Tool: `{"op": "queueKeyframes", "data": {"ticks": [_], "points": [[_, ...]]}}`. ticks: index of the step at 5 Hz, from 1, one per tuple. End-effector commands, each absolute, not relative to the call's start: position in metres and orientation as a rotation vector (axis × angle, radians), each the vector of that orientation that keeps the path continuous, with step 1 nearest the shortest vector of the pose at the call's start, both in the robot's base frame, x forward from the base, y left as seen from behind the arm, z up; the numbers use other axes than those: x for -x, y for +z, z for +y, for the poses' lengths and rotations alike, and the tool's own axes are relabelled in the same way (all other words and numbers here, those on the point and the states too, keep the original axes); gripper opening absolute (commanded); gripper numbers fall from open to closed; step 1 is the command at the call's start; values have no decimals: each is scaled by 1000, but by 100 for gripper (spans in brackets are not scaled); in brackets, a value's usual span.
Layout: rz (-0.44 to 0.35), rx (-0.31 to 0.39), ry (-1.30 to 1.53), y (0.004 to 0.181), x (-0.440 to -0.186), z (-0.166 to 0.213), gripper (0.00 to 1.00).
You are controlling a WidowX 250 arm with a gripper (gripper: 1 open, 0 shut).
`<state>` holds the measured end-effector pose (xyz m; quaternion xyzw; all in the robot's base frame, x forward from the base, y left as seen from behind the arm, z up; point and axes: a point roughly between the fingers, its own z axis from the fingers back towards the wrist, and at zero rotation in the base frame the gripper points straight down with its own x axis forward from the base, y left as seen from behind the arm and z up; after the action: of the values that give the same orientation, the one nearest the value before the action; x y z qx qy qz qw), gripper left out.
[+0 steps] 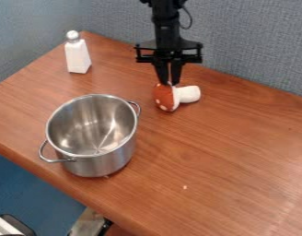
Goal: Put the mushroom in the metal pot
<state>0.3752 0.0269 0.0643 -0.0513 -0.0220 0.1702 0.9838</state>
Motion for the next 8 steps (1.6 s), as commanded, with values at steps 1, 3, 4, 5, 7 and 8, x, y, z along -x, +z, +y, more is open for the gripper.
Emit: {"op": "queueKeyframes", "data": {"ticks": [1, 3, 4, 5, 7, 8], "points": [[-145, 132, 318, 105, -379, 14, 100], [-154, 88, 479, 93, -394, -15, 100], [-139, 54, 495, 78, -389, -10, 100], [-125, 27, 509, 64, -382, -4, 100], [-129, -15, 364, 56, -362, -11, 0], [-170, 30, 301, 93, -343, -15, 100]]}}
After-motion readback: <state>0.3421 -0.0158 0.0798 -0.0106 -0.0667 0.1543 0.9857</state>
